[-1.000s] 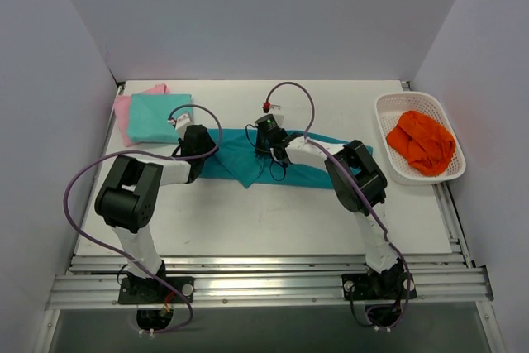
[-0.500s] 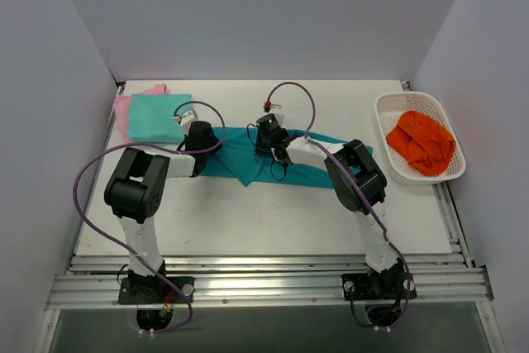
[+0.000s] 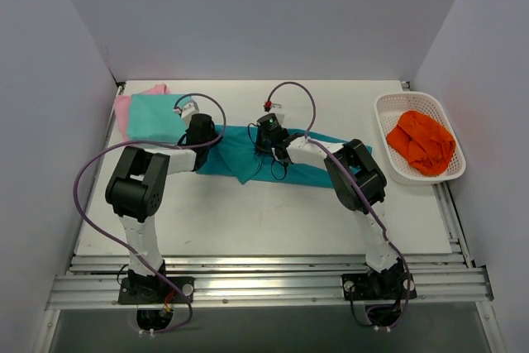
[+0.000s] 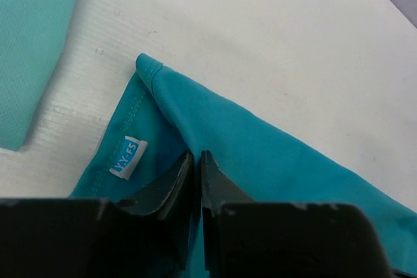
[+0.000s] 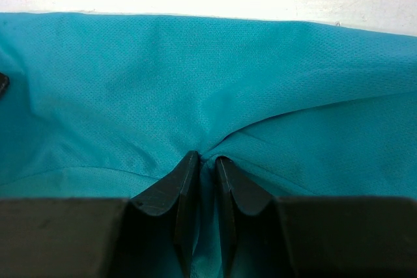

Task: Fold and stack the t-shirts
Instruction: Fold the other side of the tshirt into a rectangle

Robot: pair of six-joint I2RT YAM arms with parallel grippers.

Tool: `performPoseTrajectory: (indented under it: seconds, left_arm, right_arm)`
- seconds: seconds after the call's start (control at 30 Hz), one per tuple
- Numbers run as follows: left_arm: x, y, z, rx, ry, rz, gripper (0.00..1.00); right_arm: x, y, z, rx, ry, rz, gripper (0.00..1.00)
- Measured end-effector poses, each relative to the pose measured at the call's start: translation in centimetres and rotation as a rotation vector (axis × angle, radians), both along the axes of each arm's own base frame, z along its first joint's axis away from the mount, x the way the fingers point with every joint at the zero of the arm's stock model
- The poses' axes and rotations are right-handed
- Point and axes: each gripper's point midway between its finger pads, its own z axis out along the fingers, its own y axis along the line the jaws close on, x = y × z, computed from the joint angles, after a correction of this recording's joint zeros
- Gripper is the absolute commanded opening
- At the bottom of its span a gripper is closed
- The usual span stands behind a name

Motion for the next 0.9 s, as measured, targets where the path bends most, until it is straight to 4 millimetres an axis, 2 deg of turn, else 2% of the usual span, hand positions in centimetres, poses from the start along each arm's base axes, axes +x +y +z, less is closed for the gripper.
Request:
performPoseTrajectory:
  seconds: [0.23,0.43,0.67,0.87,0.9]
  left_arm:
    - [1.8,-0.6,1.1,-0.008,-0.026,-0.001,0.11]
    - [3.1,-0.7,0.8,-0.004,-0.017,0.0,0.07]
    - [4.7,0.7,0.2,-0.012,0.005,0.015,0.05]
    - [6.1,1.5,1.1,-0.028,-0.001,0.017,0.05]
    - [6.3,1.6,1.3,-0.031,-0.005,0.018,0.05]
  right_arm:
    - [0.1,0.1,0.0,0.009,-0.001,0.005,0.14]
    - [0.3,0.2,-0.1,0.019,-0.003,0.01,0.14]
    - [0.4,0.3,-0.1,0.032,0.0,0.017,0.13]
    - [0.4,0.6,0.0,0.044,0.0,0.024,0.14]
    - [0.4,0.6,0.0,0.046,0.0,0.025,0.17]
